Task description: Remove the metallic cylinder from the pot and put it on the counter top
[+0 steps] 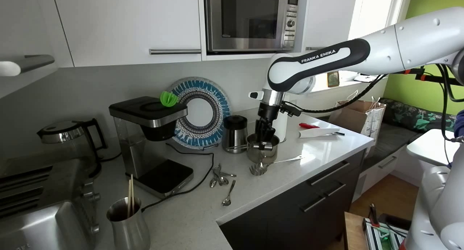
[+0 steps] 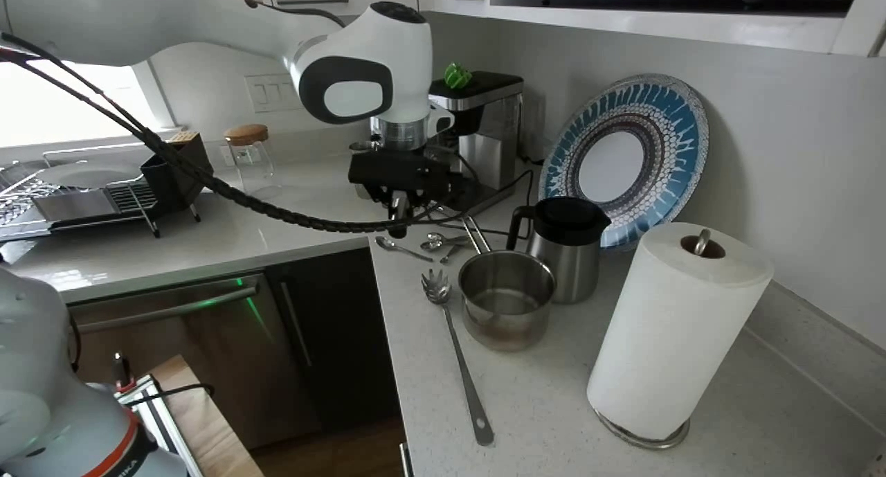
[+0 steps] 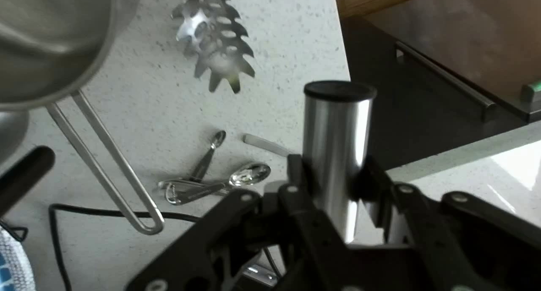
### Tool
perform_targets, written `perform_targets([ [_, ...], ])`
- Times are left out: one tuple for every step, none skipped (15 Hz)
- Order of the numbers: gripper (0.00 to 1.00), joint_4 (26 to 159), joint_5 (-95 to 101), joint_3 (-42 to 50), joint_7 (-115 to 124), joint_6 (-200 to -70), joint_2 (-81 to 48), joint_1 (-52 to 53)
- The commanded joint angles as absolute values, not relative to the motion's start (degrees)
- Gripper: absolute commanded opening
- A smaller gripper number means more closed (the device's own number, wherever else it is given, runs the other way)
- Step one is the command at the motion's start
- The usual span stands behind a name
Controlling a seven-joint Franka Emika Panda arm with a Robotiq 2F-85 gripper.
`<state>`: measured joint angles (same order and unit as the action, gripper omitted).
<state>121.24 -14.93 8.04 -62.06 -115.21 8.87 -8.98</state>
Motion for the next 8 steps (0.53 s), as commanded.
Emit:
perform_targets([
  [0.36, 122.45, -14.61, 8.5, -61.26, -116.68, 9.41, -6.9],
  [0.36, 123.35, -14.57, 8.03, -60.8, -117.7, 9.69, -6.29],
  [0.36, 123.75, -14.55, 7.86, -60.67, -118.02, 9.75, -6.04],
  [0.36, 123.81, -14.55, 7.88, -60.67, -118.03, 9.75, -6.04],
  [0.36, 123.81, -14.55, 8.0, -60.67, -118.03, 9.76, -6.12],
  [0.36, 123.81, -14.55, 8.1, -60.67, -118.03, 9.78, -6.16],
  [0.36, 123.81, -14.55, 8.14, -60.67, -118.03, 9.8, -6.16],
  [0.11, 123.81, -14.55, 8.14, -60.67, -118.04, 9.81, -6.16],
])
